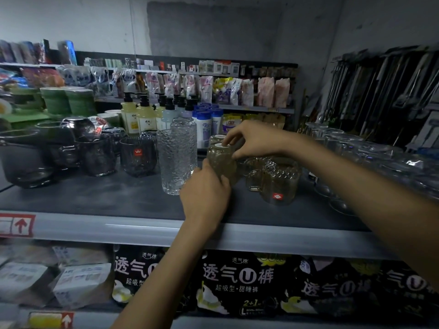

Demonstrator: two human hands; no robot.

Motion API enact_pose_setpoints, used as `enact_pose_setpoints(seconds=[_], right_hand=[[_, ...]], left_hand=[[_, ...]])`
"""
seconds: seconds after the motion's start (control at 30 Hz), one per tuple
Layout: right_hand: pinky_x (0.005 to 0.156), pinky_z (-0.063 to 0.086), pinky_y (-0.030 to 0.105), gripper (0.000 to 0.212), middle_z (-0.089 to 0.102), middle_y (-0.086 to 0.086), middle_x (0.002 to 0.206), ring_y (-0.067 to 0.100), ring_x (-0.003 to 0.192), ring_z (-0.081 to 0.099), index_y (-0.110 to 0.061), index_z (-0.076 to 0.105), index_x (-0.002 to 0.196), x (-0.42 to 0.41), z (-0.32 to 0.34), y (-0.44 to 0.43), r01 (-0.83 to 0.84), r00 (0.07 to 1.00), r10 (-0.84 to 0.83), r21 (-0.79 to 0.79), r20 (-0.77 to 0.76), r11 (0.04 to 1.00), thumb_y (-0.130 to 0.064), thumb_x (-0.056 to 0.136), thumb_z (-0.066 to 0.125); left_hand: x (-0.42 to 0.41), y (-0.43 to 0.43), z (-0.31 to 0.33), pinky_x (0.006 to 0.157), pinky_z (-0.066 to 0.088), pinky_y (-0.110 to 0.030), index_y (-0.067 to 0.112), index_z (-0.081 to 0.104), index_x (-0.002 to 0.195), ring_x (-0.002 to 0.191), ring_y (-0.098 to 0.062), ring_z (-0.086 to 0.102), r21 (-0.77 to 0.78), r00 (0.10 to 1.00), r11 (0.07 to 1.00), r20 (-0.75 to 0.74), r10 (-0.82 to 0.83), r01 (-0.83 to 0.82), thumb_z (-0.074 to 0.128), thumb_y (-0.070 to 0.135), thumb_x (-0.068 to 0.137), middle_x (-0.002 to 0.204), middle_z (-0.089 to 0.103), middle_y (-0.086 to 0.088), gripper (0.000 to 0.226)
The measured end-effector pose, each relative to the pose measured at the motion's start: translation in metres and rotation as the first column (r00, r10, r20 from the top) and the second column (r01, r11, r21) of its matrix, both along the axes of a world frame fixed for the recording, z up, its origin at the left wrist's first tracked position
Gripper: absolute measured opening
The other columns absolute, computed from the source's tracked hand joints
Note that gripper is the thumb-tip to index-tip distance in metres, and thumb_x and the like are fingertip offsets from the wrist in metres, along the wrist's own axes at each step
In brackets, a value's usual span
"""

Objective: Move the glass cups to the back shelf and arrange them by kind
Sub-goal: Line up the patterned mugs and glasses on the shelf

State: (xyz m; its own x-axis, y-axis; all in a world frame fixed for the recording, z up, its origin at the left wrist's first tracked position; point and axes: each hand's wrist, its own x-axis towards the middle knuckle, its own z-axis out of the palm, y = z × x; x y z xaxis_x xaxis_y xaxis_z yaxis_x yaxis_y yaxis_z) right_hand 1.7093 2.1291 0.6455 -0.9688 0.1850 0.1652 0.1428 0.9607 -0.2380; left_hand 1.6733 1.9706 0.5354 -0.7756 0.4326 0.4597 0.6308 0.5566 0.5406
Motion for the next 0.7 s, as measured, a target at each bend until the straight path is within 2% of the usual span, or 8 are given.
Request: enact_pose_setpoints(seconds=[0.17, 0.3, 0.4, 0.53, 0.7], right_hand=[[0.095, 0.057, 0.032, 0.038, 0.073, 0.001, 0.119, 0.012, 0.109, 0.068, -0.019, 0.072, 0.124, 0.006, -0.002, -0.001, 0.004, 0.998, -0.004, -0.008, -0.055, 1.0, -0.015, 0.086, 0.08], [0.094, 0.055, 0.029, 0.042, 0.072, -0.001, 0.118, 0.01, 0.108, 0.067, -0.021, 0.072, 0.122, 0.005, -0.006, 0.0, 0.008, 0.997, -0.008, 0.002, -0.081, 1.0, -0.028, 0.083, 0.085], [0.098, 0.056, 0.035, 0.048, 0.07, 0.0, 0.123, 0.011, 0.111, 0.066, -0.02, 0.071, 0.125, 0.003, -0.01, 0.0, -0.005, 0.995, 0.001, -0.044, -0.096, 0.999, -0.031, 0.081, 0.086], [0.098, 0.055, 0.033, 0.045, 0.07, 0.001, 0.125, 0.012, 0.113, 0.065, -0.018, 0.071, 0.125, 0.001, -0.012, 0.0, -0.007, 0.993, 0.002, -0.046, -0.116, 0.999, -0.028, 0.084, 0.084], [0.097, 0.056, 0.032, 0.037, 0.072, 0.001, 0.119, 0.011, 0.108, 0.067, -0.017, 0.073, 0.119, -0.003, -0.014, 0.001, 0.009, 0.99, -0.019, -0.075, -0.138, 0.997, -0.024, 0.084, 0.085]], left_hand=[[0.002, -0.002, 0.001, 0.083, 0.053, -0.044, 0.014, 0.055, 0.129, 0.103, -0.039, 0.068, 0.022, 1.0, 1.0, 0.009, -0.006, 0.006, 0.056, 0.037, 0.097, 0.116, 0.069, -0.014, 0.039], [0.003, -0.002, 0.003, 0.083, 0.051, -0.044, 0.012, 0.053, 0.124, 0.106, -0.039, 0.067, 0.031, 1.0, 1.0, 0.023, -0.005, 0.005, 0.057, 0.036, 0.099, 0.118, 0.069, -0.015, 0.035], [0.002, 0.001, 0.008, 0.082, 0.049, -0.043, 0.011, 0.047, 0.132, 0.11, -0.04, 0.066, 0.004, 0.999, 1.0, 0.03, -0.01, 0.01, 0.059, 0.036, 0.1, 0.125, 0.065, -0.017, 0.043], [-0.001, 0.007, 0.016, 0.085, 0.049, -0.047, 0.01, 0.033, 0.147, 0.116, -0.043, 0.063, -0.019, 0.999, 0.999, 0.017, -0.036, 0.037, 0.061, 0.029, 0.101, 0.133, 0.059, -0.02, 0.058], [-0.002, 0.011, 0.017, 0.084, 0.05, -0.048, 0.008, 0.031, 0.146, 0.114, -0.044, 0.063, -0.041, 0.999, 0.998, -0.002, -0.048, 0.048, 0.059, 0.012, 0.099, 0.133, 0.057, -0.022, 0.055]])
